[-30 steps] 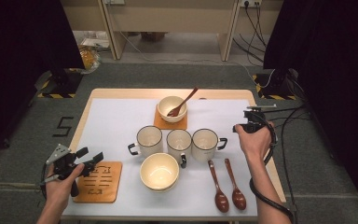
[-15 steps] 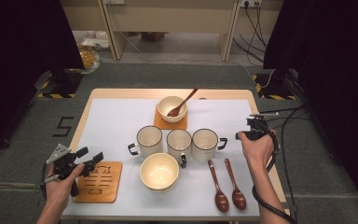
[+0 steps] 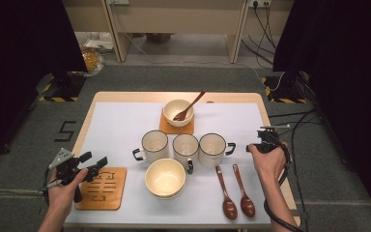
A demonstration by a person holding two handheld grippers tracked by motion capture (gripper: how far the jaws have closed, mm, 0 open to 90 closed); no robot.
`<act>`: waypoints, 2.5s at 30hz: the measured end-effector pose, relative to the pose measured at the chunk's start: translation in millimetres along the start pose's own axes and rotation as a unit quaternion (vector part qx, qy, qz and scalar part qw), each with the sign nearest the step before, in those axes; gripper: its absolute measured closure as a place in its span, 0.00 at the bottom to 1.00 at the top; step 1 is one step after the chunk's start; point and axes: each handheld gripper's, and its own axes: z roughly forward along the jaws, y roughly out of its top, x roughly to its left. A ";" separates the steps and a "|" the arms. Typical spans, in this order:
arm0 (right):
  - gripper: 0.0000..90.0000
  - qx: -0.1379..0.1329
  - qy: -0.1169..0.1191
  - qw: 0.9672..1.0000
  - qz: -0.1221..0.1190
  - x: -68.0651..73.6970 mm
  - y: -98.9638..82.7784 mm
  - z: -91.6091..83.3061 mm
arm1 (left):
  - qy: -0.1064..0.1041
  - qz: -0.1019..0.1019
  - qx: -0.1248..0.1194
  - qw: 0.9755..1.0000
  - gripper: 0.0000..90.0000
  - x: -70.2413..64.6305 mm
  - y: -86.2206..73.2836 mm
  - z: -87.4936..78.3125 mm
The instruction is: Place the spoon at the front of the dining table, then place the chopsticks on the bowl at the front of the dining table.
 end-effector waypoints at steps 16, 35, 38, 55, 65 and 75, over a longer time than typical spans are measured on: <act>0.64 0.010 -0.001 1.000 -0.005 -3.9 -3.4 5.3 | 0.002 -0.004 0.001 1.000 0.22 1.7 -1.8 -1.0; 0.69 0.033 -0.008 0.999 -0.018 -11.3 -10.3 20.0 | 0.006 -0.004 -0.004 1.000 0.22 3.3 -1.5 -4.4; 0.71 0.036 -0.009 0.999 -0.022 -12.7 -10.4 21.1 | 0.006 -0.004 -0.004 1.000 0.22 3.4 -1.3 -4.2; 0.78 0.044 -0.016 0.999 -0.024 -16.0 -16.6 23.1 | 0.002 0.001 -0.004 1.000 0.22 2.0 -1.5 -4.9; 0.83 0.054 -0.010 0.998 -0.026 -13.9 -20.7 26.1 | 0.002 0.003 -0.005 1.000 0.22 1.3 -0.4 -5.5; 0.90 0.054 -0.019 0.998 -0.031 -10.7 -23.0 25.9 | 0.001 0.004 -0.007 1.000 0.22 0.7 0.3 -6.0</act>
